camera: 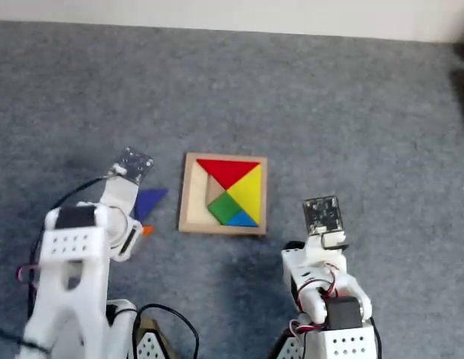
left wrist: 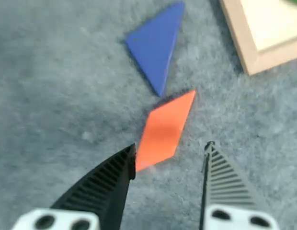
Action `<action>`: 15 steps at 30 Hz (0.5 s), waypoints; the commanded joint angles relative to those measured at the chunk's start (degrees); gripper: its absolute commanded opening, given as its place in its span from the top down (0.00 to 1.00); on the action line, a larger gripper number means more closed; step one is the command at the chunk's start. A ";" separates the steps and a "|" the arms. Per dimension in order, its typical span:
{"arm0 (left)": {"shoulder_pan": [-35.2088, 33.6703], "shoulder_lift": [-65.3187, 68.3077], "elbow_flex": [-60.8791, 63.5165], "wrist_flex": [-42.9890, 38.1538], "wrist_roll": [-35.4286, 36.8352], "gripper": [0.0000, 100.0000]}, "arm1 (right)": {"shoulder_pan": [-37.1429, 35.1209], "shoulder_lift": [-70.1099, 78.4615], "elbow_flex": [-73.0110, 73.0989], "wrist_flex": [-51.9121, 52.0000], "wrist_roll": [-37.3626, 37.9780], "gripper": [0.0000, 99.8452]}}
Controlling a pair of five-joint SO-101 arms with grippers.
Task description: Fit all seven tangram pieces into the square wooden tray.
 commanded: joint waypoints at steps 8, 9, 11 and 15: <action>4.09 23.43 -9.10 -4.31 -0.62 0.78 | 0.92 -0.31 6.02 -1.01 0.53 1.00; 4.09 25.54 -10.33 -4.31 -0.62 0.78 | 0.92 -0.31 6.02 -1.01 0.53 1.00; 2.77 29.67 -12.97 -4.31 -0.62 0.78 | 0.92 -0.31 6.02 -1.01 0.53 1.00; -1.54 37.05 -19.47 -4.13 -0.62 0.78 | 0.92 -0.31 6.02 -1.01 0.53 1.00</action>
